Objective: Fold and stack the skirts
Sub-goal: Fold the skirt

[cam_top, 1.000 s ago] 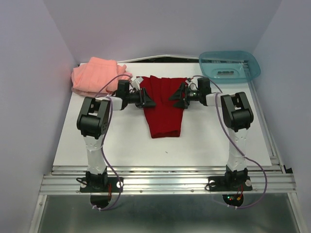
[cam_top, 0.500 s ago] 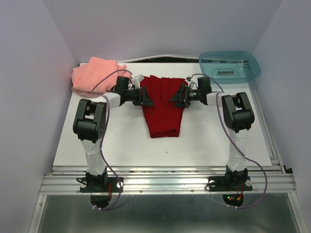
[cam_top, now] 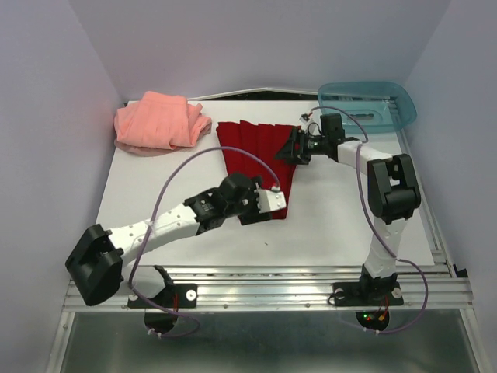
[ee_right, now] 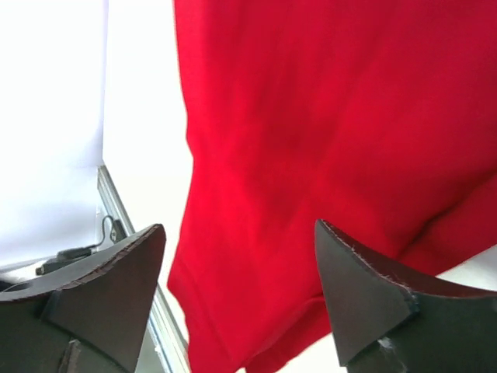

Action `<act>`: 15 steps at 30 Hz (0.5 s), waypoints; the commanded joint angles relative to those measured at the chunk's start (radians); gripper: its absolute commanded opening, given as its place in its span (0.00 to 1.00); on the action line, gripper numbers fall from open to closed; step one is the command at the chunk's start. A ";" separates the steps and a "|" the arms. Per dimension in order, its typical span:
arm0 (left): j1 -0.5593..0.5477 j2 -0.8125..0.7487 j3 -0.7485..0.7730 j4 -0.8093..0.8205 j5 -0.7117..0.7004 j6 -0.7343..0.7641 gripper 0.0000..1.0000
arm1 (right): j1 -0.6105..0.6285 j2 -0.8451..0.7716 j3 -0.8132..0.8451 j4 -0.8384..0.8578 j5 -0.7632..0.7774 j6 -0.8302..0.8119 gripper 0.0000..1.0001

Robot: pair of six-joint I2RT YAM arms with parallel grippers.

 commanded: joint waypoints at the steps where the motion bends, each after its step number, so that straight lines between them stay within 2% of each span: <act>1: -0.121 0.039 -0.106 0.044 -0.256 0.131 0.82 | 0.051 -0.100 0.042 -0.087 -0.007 -0.077 0.77; 9: -0.203 0.153 -0.126 0.170 -0.315 0.095 0.83 | 0.121 -0.073 -0.067 -0.054 -0.021 -0.083 0.63; 12: -0.230 0.197 -0.138 0.205 -0.307 0.091 0.83 | 0.121 0.007 -0.075 -0.055 0.012 -0.120 0.55; 13: -0.241 0.237 -0.144 0.228 -0.310 0.086 0.83 | 0.121 0.047 -0.073 -0.064 0.032 -0.144 0.50; 15: -0.247 0.280 -0.144 0.257 -0.318 0.079 0.82 | 0.121 0.071 -0.079 -0.066 0.060 -0.158 0.49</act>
